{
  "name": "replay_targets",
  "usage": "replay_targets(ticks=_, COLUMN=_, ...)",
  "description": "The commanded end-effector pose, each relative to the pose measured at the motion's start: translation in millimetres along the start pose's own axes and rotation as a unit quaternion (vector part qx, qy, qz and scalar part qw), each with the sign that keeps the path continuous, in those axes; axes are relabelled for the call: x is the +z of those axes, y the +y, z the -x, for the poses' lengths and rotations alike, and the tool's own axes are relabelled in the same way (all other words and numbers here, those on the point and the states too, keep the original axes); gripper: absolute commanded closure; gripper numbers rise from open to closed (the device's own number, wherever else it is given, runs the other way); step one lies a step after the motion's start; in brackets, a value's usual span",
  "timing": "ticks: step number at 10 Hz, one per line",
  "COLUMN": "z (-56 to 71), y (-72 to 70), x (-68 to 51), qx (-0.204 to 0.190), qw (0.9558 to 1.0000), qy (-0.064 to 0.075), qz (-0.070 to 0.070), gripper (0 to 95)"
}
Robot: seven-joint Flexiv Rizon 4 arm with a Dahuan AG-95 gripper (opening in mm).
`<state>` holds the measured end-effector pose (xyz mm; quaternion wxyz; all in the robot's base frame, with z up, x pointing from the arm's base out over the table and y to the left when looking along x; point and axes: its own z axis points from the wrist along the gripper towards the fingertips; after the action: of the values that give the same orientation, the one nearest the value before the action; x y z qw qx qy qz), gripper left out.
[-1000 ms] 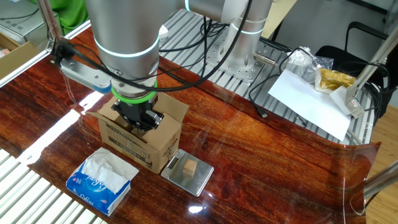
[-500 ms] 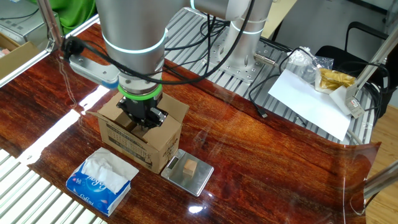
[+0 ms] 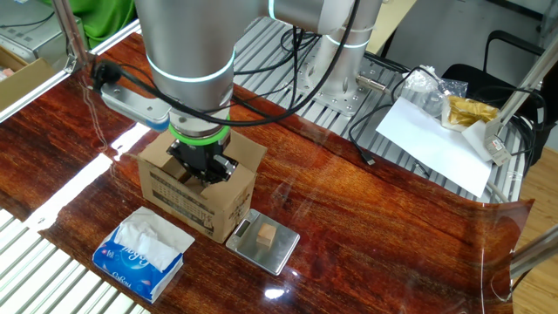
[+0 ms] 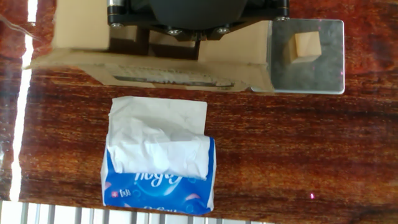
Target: Open a box
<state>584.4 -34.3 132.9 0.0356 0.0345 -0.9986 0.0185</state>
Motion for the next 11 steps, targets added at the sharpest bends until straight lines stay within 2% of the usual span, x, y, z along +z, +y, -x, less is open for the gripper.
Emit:
replay_targets(ticks=1, z=-2.4, y=1.8, x=2.0, qx=0.004, qw=1.0000, qy=0.002, qz=0.003, gripper=95.0)
replay_targets(ticks=3, z=-3.0, y=2.5, x=3.0, qx=0.028, qw=0.9988, qy=0.004, qz=0.039, gripper=95.0)
replay_targets(ticks=4, z=-3.0, y=2.5, x=3.0, qx=0.027, qw=0.9988, qy=0.004, qz=0.039, gripper=95.0)
replay_targets(ticks=5, z=-2.2, y=1.7, x=2.6, qx=0.006, qw=1.0000, qy=0.001, qz=0.005, gripper=95.0)
replay_targets(ticks=6, z=-0.3, y=-1.9, x=2.7, qx=-0.006, qw=0.9999, qy=-0.001, qz=-0.011, gripper=95.0)
replay_targets(ticks=11, z=7.1, y=-14.0, x=0.8, qx=-0.021, qw=0.9998, qy=-0.002, qz=-0.006, gripper=95.0)
